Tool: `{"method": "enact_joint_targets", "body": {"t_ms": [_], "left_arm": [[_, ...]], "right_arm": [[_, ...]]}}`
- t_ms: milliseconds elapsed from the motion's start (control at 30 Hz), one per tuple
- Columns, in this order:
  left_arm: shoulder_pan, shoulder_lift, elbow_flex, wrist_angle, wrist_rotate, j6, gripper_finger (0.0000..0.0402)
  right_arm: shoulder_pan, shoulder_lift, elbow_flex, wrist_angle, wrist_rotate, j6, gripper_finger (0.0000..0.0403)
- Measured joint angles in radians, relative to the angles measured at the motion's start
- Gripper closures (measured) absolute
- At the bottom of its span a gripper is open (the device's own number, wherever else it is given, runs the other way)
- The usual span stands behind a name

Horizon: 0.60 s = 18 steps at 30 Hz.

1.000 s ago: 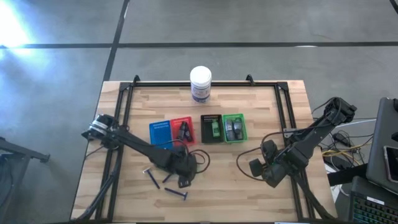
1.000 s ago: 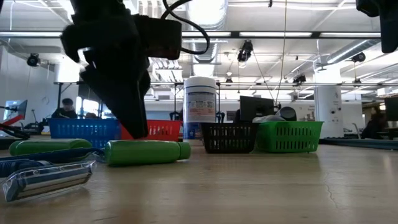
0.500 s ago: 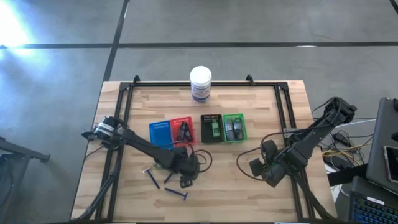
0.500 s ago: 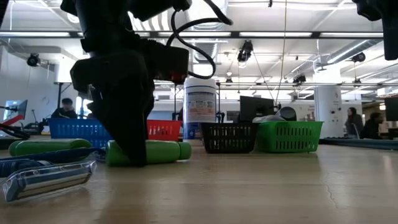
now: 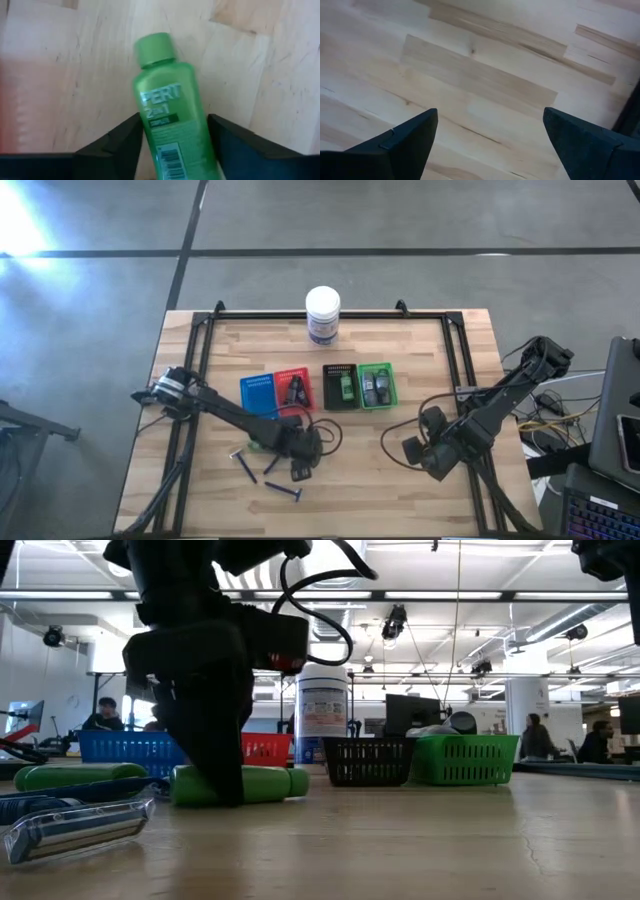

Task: Pick & Place Travel size toiletries
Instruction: Put the green shampoo into the black basket

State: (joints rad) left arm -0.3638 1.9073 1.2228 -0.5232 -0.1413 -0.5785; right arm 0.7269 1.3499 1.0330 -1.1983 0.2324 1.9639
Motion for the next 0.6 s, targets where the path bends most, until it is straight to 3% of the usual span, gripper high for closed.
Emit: {"method": "enact_joint_targets", "body": {"t_ms": [233, 400, 600], "left_arm": [[0.043, -0.009, 0.046, 0.013, 0.027, -0.029, 0.0265], [0.074, -0.014, 0.107, 0.009, 0.032, -0.052, 0.0272], [0.137, -0.04, 0.212, 0.009, 0.041, -0.26, 0.0273]], "right_arm": [[0.0, 0.0, 0.027, -0.007, 0.056, -0.004, 0.0062], [0.0, 0.0, 0.038, -0.012, 0.056, -0.003, 0.0071], [0.002, -0.002, 0.088, -0.091, 0.096, 0.045, 0.0072]]}}
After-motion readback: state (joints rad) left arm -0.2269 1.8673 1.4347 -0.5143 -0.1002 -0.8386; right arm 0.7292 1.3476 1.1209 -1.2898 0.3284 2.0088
